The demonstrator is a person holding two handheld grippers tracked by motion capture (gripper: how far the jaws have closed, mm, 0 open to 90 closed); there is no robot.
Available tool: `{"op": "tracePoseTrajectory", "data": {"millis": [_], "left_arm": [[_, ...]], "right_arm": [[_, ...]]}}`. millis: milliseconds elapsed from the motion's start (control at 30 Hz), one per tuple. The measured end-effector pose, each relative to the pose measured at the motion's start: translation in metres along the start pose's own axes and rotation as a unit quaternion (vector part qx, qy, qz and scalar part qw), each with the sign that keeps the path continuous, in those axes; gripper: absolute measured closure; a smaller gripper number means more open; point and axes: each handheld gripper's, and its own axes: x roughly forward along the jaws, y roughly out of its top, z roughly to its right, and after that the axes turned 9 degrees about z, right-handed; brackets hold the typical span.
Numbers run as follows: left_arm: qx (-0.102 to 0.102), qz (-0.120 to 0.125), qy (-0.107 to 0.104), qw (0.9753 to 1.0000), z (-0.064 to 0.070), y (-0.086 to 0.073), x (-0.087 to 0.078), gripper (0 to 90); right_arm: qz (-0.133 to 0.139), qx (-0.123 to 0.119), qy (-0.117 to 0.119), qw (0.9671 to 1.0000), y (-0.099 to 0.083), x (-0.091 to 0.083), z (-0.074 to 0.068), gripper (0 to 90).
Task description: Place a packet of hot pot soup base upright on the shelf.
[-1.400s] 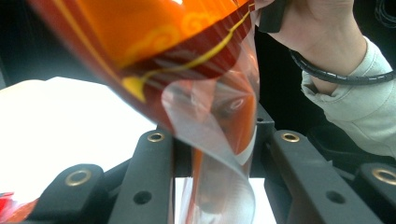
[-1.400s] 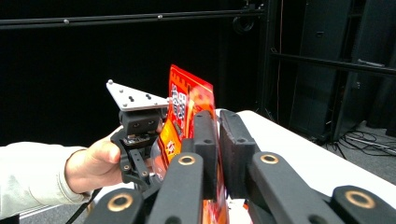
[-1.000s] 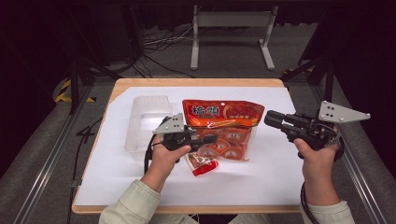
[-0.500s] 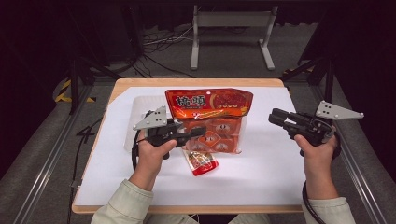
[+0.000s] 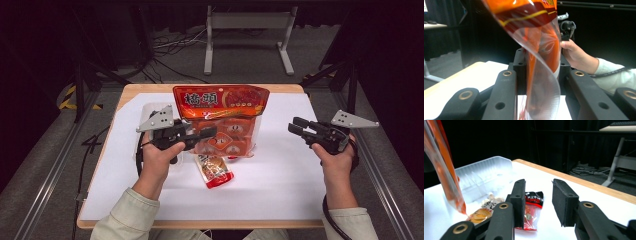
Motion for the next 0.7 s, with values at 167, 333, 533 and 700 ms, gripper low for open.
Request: {"op": "tracePoseTrajectory", "data": {"millis": [167, 333, 533, 700], "left_arm": [[0.006, -0.003, 0.009, 0.9999, -0.004, 0.007, -0.001, 70.7], [0.009, -0.009, 0.025, 0.9996, -0.009, 0.012, -0.001, 70.7], [0.009, -0.008, 0.042, 0.999, -0.017, 0.017, -0.007, 70.6], [0.005, -0.006, 0.063, 0.998, -0.026, 0.019, -0.016, 70.7]], "right_arm": [[-0.01, -0.002, -0.011, 0.9999, -0.006, 0.001, 0.003, 61.1], [-0.017, 0.002, -0.016, 0.9997, -0.01, 0.002, 0.007, 60.5], [-0.019, 0.005, -0.021, 0.9996, -0.013, 0.002, 0.011, 60.6], [-0.031, -0.005, -0.027, 0.9992, -0.014, 0.005, 0.011, 60.4]]}}
